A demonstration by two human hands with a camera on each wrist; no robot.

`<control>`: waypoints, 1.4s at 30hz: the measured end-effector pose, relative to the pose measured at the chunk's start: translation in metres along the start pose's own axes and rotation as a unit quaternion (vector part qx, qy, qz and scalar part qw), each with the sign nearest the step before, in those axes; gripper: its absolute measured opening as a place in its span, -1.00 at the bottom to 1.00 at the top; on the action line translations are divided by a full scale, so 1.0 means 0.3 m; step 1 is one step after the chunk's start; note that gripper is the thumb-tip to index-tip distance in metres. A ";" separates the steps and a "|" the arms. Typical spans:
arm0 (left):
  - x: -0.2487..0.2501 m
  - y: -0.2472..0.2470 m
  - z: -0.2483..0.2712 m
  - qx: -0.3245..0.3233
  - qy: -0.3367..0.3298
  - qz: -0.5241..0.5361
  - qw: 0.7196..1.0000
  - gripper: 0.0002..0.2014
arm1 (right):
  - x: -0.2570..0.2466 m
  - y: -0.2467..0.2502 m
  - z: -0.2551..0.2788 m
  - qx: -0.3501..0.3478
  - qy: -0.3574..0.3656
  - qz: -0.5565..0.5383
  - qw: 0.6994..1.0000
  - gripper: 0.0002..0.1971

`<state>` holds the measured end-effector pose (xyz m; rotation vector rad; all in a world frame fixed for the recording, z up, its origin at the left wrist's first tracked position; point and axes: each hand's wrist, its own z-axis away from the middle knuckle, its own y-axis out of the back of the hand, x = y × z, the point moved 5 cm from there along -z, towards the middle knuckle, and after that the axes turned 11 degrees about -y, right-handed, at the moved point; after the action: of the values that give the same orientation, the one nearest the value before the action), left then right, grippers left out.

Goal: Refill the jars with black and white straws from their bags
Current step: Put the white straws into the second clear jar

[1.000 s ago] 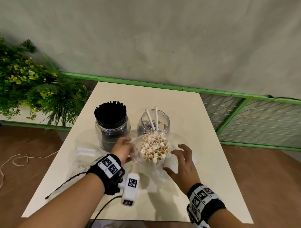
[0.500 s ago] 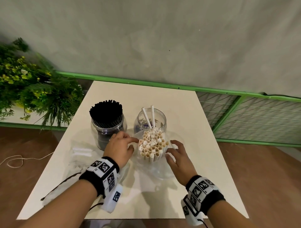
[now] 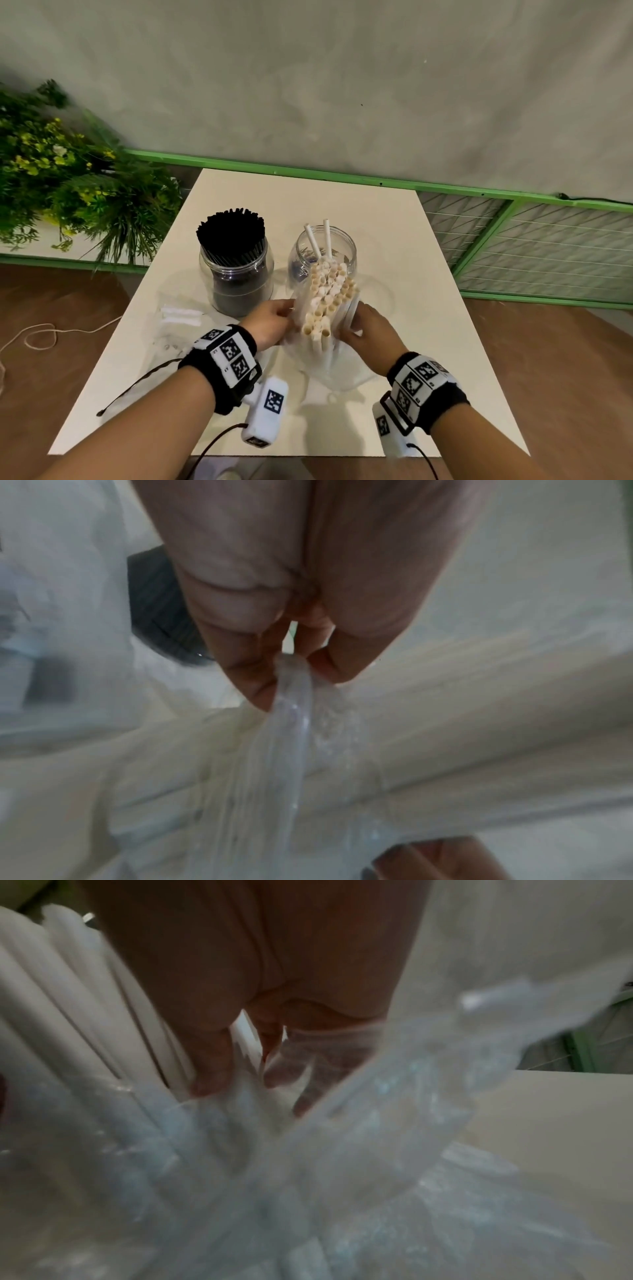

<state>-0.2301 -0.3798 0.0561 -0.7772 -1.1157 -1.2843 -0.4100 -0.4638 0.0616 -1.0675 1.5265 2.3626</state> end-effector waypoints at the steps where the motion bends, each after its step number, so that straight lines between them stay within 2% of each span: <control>1: -0.002 0.000 0.000 0.007 0.002 0.029 1.000 -0.62 | -0.001 0.011 -0.001 0.007 -0.004 -0.004 1.000 -0.71; 3: -0.017 0.003 0.006 0.027 0.016 0.044 0.999 -0.52 | 0.003 0.020 0.005 0.011 -0.030 0.008 0.999 -0.83; 5: -0.039 0.020 0.016 0.043 0.026 -0.055 0.997 -0.46 | 0.012 0.015 0.013 0.012 -0.050 0.037 0.998 -0.82; 8: -0.055 0.043 0.032 0.026 0.025 -0.173 0.984 -0.46 | 0.024 0.006 0.020 0.021 -0.062 0.046 0.997 -0.70; 11: 0.005 0.074 0.052 0.010 -0.021 -0.183 0.983 -0.38 | 0.028 0.012 0.010 0.024 -0.057 0.038 0.997 -0.75; 13: 0.081 0.078 0.078 -0.023 -0.092 -0.225 0.970 -0.13 | 0.026 0.017 0.002 0.025 -0.042 0.058 0.997 -0.89; 14: 0.128 0.068 0.095 -0.049 -0.129 -0.277 0.951 0.03 | 0.025 0.018 -0.001 0.025 -0.032 0.075 0.996 -0.90; 16: 0.205 0.034 0.115 -0.078 -0.192 -0.400 0.893 0.24 | 0.019 0.020 -0.003 0.033 -0.014 0.096 0.995 -0.90; 18: 0.250 0.001 0.095 -0.080 -0.236 -0.501 0.829 0.34 | 0.005 0.025 0.001 0.049 0.003 0.107 0.993 -0.87; 20: 0.270 -0.023 0.058 -0.082 -0.261 -0.563 0.780 0.36 | -0.011 0.025 0.005 0.068 0.018 0.128 0.989 -0.82; 23: 0.287 -0.049 0.027 -0.095 -0.291 -0.611 0.730 0.31 | -0.021 0.013 0.013 0.072 0.029 0.189 0.979 -0.73; 25: 0.309 -0.080 0.029 -0.104 -0.337 -0.643 0.680 0.22 | -0.025 0.001 0.021 0.080 0.038 0.228 0.970 -0.69; 27: 0.326 -0.117 0.032 -0.126 -0.380 -0.661 0.635 0.08 | -0.036 0.003 0.031 0.104 0.059 0.239 0.964 -0.73; 29: 0.328 -0.147 0.031 -0.159 -0.396 -0.668 0.610 -0.13 | -0.033 0.007 0.035 0.129 0.078 0.244 0.958 -0.77; 30: 0.328 -0.155 0.030 -0.165 -0.400 -0.665 0.608 -0.25 | -0.028 0.012 0.037 0.131 0.077 0.250 0.956 -0.76; 32: 0.328 -0.156 0.031 -0.155 -0.412 -0.642 0.627 -0.49 | -0.008 0.017 0.043 0.131 0.081 0.270 0.951 -0.65; 34: 0.319 -0.152 0.031 -0.134 -0.427 -0.622 0.643 -0.64 | 0.007 0.034 0.062 0.143 0.092 0.277 0.946 -0.68; 38: 0.311 -0.152 0.025 -0.108 -0.433 -0.616 0.649 -0.68 | 0.017 0.045 0.112 0.188 0.172 0.297 0.920 -0.68; 42: 0.306 -0.154 0.016 -0.105 -0.418 -0.617 0.658 -0.67 | 0.040 0.011 0.123 0.142 0.258 0.349 0.890 -0.72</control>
<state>-0.2829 -0.4138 0.1378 -0.7789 -2.5500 -2.2913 -0.4384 -0.4374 0.0653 -1.2945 2.7476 2.1801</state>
